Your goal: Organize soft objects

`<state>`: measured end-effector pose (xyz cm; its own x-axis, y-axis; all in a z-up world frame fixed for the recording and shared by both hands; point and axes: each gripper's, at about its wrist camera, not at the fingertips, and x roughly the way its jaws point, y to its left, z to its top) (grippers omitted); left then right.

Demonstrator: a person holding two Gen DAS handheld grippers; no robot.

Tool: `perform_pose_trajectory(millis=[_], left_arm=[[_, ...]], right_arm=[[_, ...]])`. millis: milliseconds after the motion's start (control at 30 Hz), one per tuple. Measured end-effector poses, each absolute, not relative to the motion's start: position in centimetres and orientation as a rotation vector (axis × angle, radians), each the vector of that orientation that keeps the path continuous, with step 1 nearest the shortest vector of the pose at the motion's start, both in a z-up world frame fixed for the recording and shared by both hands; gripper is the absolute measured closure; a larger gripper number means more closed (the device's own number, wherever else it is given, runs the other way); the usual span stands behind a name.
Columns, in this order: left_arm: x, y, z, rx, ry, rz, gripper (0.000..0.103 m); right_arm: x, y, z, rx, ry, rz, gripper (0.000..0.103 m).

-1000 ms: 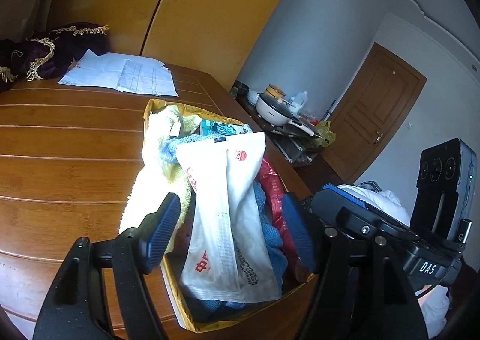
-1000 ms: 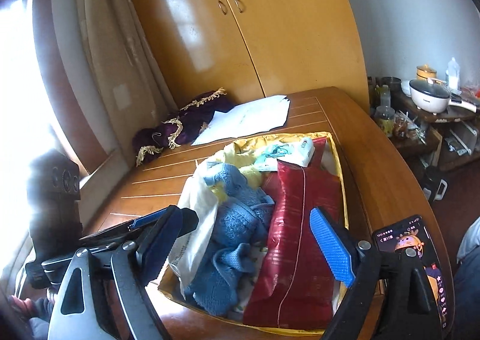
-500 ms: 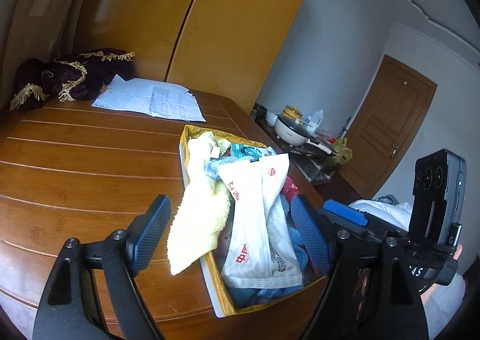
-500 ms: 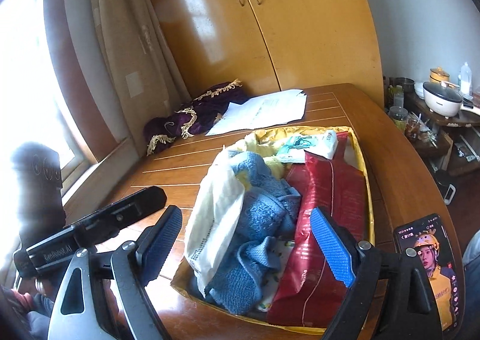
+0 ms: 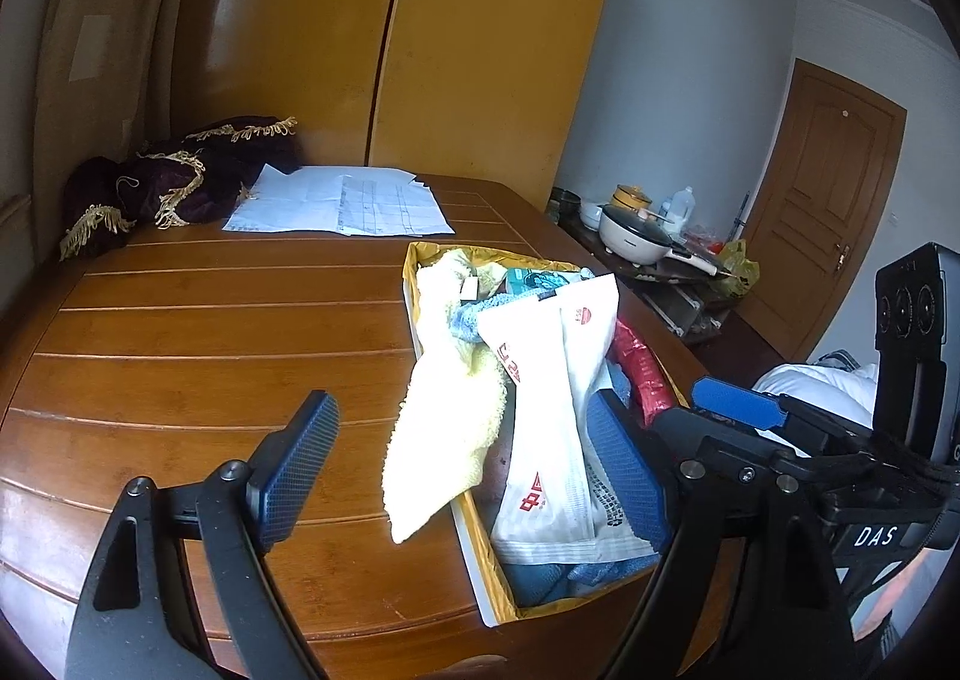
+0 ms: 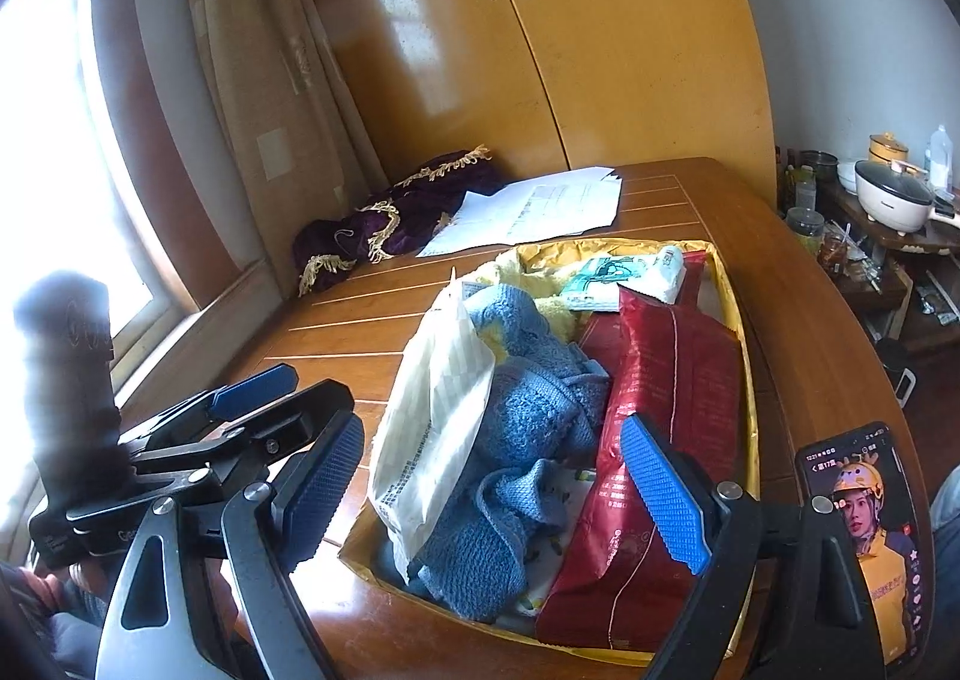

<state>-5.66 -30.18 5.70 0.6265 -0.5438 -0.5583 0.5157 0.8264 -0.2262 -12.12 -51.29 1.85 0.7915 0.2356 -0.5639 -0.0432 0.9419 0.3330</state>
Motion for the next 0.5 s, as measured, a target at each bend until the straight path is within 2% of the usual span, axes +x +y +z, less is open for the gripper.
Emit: perform_pose_trajectory(millis=[500], left_arm=[[-6.0, -30.11, 5.91, -0.032, 0.645, -0.582, 0.018]], right_arm=[[-12.62, -50.88, 2.0, 0.329, 0.638, 0.222, 0.014]])
